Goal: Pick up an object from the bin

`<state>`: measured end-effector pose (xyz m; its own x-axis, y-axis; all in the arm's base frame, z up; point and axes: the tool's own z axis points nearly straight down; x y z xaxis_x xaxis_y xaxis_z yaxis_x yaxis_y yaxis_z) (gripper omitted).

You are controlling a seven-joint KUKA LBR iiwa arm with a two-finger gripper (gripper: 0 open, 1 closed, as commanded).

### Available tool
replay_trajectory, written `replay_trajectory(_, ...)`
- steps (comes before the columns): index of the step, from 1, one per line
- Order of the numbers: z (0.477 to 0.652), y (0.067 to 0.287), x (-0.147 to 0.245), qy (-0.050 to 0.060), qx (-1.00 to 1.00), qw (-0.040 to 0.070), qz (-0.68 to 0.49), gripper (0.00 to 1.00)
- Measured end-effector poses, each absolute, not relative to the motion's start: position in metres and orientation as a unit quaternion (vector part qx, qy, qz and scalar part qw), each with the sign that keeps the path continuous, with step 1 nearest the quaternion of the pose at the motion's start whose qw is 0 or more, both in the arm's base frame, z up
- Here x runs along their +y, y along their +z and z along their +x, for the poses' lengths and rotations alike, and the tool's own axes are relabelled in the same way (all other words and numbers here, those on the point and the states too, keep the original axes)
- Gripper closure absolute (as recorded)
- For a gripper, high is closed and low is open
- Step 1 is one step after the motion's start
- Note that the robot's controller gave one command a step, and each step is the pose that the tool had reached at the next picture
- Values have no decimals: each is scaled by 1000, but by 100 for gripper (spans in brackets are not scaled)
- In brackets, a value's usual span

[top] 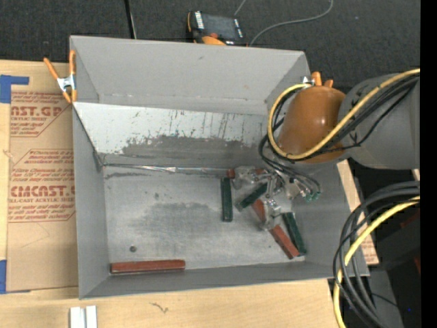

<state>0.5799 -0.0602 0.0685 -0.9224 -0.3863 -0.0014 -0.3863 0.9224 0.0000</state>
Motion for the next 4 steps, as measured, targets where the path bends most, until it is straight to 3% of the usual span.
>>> replay_trajectory(1, 530, 100, -89, 0, 994, 0, -106, 0)
replay_trajectory(2, 479, 117, -111, 0, 999, -1, 33, 0)
replay_trajectory(3, 494, 69, -130, 0, 970, 1, 241, 0)
replay_trajectory(4, 494, 69, -130, 0, 971, 0, 241, 0)
